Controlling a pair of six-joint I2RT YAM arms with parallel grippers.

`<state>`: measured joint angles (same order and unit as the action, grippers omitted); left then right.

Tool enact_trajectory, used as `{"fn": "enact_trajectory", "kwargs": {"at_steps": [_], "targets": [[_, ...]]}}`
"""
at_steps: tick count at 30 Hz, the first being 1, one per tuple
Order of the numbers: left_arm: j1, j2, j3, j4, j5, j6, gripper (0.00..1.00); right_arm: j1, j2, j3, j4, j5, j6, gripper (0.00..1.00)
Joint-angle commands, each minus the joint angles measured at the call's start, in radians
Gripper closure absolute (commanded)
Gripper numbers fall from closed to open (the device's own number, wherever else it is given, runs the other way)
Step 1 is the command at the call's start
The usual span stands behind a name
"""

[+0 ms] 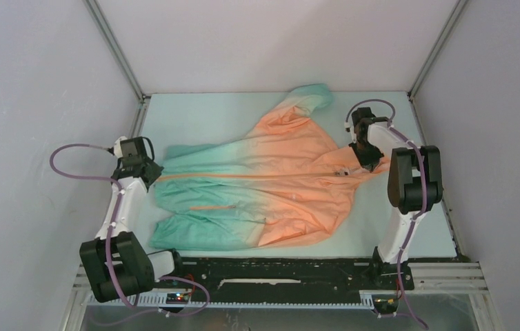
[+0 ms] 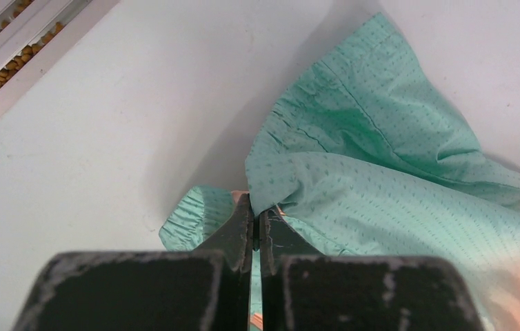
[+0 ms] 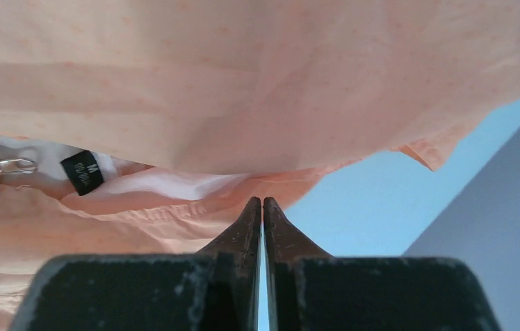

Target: Zip up the jacket

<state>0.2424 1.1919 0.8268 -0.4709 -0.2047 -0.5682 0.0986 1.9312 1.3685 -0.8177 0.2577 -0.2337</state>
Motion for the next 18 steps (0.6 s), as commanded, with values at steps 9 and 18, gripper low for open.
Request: {"fn": "enact_trajectory", "kwargs": {"at_steps": [9,18], "targets": [[0.008,-0.045,0.118,-0.061,-0.095,-0.005,0.2,0.26,-0.412,-0.037,0.035,0.106,0.403,0.22],[-0.086,-0.294,0.214,-0.149,-0.032,0.131,0.09,0.421,-0.909,-0.003,0.041,-0.101,0.436,0.0]]}}
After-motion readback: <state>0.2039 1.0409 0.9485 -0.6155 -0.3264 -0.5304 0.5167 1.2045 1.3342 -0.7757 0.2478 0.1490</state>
